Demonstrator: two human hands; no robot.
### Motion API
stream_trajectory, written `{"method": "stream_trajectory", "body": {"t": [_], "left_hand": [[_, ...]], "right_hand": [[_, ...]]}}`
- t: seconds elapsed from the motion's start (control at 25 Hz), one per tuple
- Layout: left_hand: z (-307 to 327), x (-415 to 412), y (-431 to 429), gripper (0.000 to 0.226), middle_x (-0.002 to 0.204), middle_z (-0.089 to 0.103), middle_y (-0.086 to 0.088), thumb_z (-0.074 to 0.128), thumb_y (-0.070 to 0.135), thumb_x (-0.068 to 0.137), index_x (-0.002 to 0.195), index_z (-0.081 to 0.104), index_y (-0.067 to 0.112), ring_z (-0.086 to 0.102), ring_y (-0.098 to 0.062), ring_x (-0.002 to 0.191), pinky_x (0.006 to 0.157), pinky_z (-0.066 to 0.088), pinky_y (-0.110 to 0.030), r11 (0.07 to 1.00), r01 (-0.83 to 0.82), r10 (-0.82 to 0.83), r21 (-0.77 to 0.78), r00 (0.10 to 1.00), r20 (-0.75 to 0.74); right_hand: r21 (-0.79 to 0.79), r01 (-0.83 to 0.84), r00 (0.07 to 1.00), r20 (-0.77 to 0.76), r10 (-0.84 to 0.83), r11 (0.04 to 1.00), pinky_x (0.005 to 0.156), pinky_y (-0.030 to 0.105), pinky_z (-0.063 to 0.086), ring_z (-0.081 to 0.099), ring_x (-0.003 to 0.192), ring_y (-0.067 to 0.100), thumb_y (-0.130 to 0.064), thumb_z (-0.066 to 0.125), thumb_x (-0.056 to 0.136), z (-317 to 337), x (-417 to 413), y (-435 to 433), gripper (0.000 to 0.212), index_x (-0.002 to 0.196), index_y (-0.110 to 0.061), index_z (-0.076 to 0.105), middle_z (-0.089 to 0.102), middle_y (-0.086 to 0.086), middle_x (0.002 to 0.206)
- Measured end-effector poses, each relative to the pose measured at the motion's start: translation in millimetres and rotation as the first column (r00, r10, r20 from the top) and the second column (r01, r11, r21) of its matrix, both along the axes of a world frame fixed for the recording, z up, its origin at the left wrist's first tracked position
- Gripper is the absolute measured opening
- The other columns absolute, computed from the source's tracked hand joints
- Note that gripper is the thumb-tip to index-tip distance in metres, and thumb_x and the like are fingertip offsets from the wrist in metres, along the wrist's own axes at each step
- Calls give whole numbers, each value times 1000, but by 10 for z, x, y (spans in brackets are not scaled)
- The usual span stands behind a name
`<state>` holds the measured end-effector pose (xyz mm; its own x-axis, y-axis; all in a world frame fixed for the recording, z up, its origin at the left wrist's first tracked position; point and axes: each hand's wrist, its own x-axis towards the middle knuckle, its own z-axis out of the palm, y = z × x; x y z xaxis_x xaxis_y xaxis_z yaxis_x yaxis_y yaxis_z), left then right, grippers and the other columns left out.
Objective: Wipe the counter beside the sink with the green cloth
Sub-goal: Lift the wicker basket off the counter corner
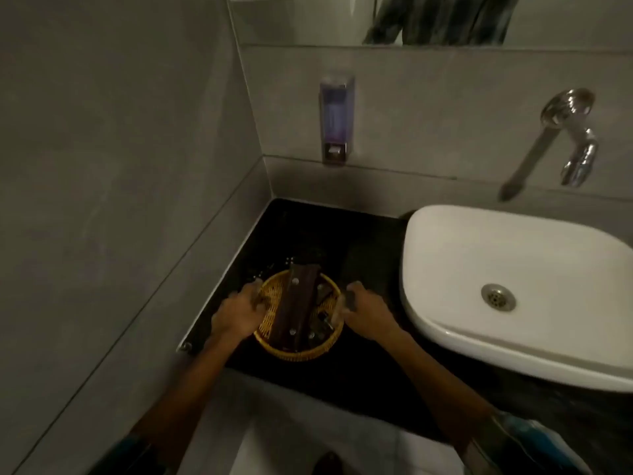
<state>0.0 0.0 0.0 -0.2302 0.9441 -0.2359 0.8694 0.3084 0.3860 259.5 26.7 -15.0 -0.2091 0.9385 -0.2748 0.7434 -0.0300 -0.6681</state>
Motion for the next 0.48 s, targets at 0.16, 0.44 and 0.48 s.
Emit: {"method": "stream_trajectory", "body": {"t": [0.16, 0.44, 0.48], "left_hand": [[-64, -5, -83, 54, 126, 63, -17, 56, 27, 93, 143, 36, 26, 59, -39, 114, 91, 47, -45, 986, -166, 151, 28, 945, 289], [-156, 426, -572, 35, 106, 72, -10, 64, 10, 87, 122, 63, 12, 67, -26, 100, 79, 47, -28, 990, -130, 92, 63, 904, 418], [-183, 546, -679, 34, 105, 72, -8, 63, 8, 88, 121, 63, 13, 67, -23, 97, 75, 47, -24, 992, -116, 80, 52, 886, 458]], "right_hand": [[-313, 131, 890, -381, -251, 941, 75, 30, 54, 66, 95, 20, -25, 68, 83, -55, -132, -77, 43, 119, -24, 45, 64, 9, 110], [-232, 549, 682, -431, -591, 803, 62, 24, 56, 67, 77, 11, -16, 68, 85, 88, 430, -901, 27, 102, -25, 49, 65, -1, 85], [-204, 574, 673, -435, -598, 793, 57, 19, 55, 67, 75, 10, -14, 67, 86, 111, 553, -1044, 26, 99, -26, 48, 65, -1, 85]]}}
